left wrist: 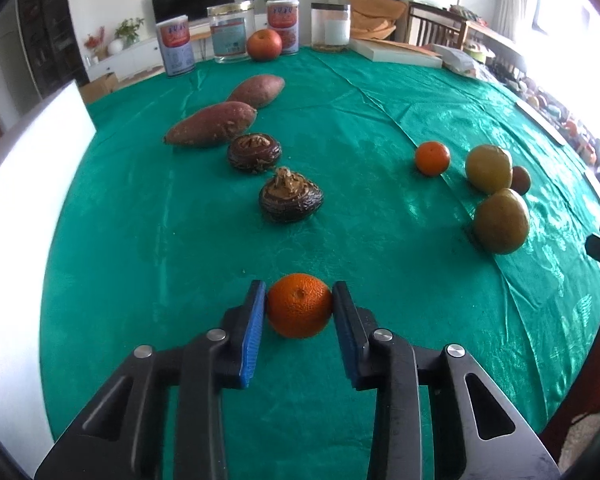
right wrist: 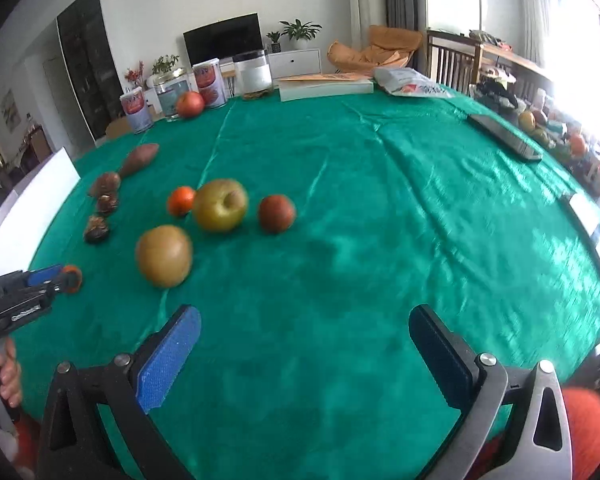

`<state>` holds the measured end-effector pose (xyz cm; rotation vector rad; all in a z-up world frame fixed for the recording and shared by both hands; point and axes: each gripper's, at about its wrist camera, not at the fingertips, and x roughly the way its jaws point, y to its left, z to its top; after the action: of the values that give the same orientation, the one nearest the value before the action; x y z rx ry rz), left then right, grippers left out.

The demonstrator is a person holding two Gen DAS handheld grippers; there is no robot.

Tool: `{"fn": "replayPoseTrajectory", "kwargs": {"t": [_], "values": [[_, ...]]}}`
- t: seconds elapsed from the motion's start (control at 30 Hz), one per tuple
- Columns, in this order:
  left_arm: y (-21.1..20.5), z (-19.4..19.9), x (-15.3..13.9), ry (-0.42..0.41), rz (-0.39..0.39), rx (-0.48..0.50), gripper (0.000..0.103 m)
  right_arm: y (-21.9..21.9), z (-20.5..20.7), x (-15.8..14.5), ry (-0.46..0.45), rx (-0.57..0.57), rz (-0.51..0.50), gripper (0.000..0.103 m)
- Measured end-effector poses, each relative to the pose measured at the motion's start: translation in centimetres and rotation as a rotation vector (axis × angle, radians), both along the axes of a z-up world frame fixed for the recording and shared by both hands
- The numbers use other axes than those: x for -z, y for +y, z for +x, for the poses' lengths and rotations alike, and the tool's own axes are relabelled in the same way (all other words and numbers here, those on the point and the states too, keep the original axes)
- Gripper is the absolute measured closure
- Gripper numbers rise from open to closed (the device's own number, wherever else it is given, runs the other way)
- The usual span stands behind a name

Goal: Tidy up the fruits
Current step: 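Grasp the tangerine with the left tool while the right tool grasps the yellow pear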

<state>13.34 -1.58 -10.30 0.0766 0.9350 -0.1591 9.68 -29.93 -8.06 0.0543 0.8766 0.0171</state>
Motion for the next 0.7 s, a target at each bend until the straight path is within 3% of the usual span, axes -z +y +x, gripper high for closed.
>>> {"fn": "replayPoseTrajectory", "kwargs": {"t": [0.13, 0.17, 0.23, 0.37, 0.47, 0.7], "values": [[1.5, -1.2, -0.5, -0.01, -0.038, -0.03, 0.07, -0.5, 3.4, -1.0, 0.039, -0.173, 0.061, 0.033], [1.9, -1.4, -0.8, -0.009, -0.049, -0.036, 0.07, -0.2, 4.2, -1.3, 0.043, -0.204, 0.08, 0.036], [2.7, -1.9, -1.3, -0.003, -0.072, -0.044, 0.07, 1.3, 5.7, -2.0, 0.039, -0.292, 0.109, 0.039], [3.7, -2.7, -2.6, 0.01, -0.122, -0.055, 0.07, 5.0, 10.1, -1.7, 0.097, -0.433, 0.052, 0.045], [4.3, -3.5, -4.0, -0.008, -0.14, -0.058, 0.07, 6.8, 13.7, -0.2, 0.207, -0.445, 0.04, 0.055], [6.7, -4.9, -7.0, -0.043, -0.165, -0.095, 0.07, 9.0, 16.5, -0.2, 0.37, -0.526, -0.08, 0.056]]}}
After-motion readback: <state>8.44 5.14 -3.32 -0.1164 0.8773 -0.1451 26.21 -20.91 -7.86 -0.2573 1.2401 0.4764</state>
